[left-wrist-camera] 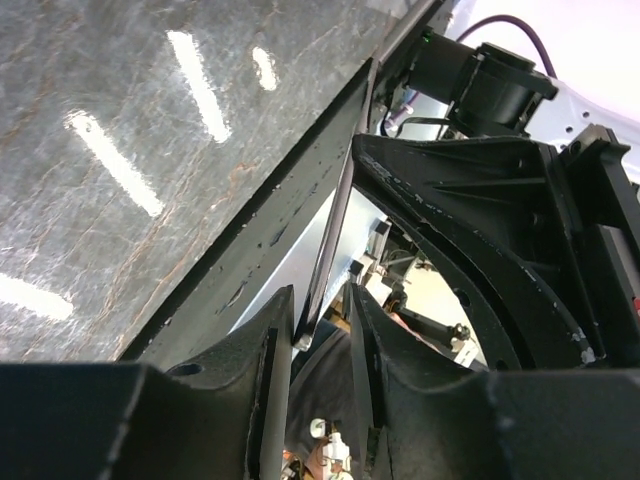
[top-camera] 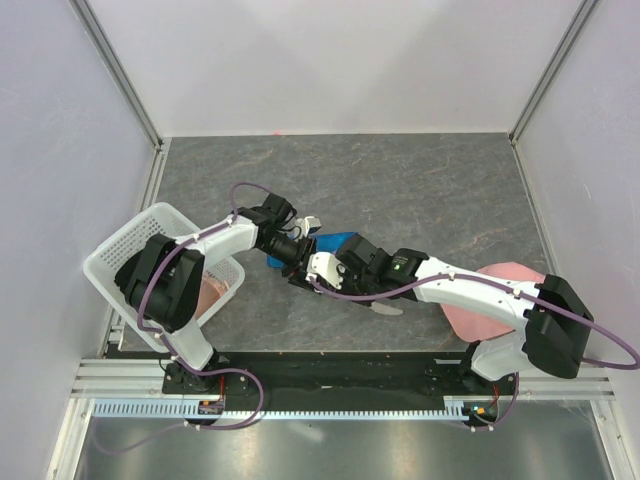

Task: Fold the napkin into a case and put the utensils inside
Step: Pass from the right arm to the left, then pass from the left arm to the right

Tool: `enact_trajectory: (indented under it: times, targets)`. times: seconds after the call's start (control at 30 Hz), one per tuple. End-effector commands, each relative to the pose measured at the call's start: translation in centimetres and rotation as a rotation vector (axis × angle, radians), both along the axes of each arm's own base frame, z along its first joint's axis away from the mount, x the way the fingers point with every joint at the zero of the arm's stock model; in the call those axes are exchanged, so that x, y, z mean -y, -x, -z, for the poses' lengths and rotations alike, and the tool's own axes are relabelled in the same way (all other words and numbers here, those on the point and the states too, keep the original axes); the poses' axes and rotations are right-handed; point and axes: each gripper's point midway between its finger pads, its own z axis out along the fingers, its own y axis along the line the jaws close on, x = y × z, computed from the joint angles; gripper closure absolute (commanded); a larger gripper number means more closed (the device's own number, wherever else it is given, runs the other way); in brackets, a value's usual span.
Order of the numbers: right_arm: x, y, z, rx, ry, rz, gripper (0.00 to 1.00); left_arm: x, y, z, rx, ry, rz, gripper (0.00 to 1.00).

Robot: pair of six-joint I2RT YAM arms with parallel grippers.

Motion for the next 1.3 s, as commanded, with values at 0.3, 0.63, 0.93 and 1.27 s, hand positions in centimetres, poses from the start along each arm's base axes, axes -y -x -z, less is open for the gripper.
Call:
enact_trajectory:
  times: [0.3,0.63,0.93,1.27]
  targets:
    - [-1.4,-3.6,-4.1,0.054,-0.199,0.237,0.48,0.5,-1.8,-1.2,0.141,0.042,-0.021,0.98]
    - [0.7,-7.9,-8.7,-0.285,-0.477,0.991,0.02,-0.5,-4.0,-3.5,0.311,0.045,-0.094,0.98]
    - [1.5,-7.9,-9.2,-0.037,-0.267,0.349,0.22,-0.5,-3.8,-4.9,0.156,0.089,-0.133,0.98]
    - [-1.2,-6.4,-7.2,-0.056,-0.269,0.068,0.53,-0.8,-5.2,-7.3,0.14,0.148,-0.159,0.98]
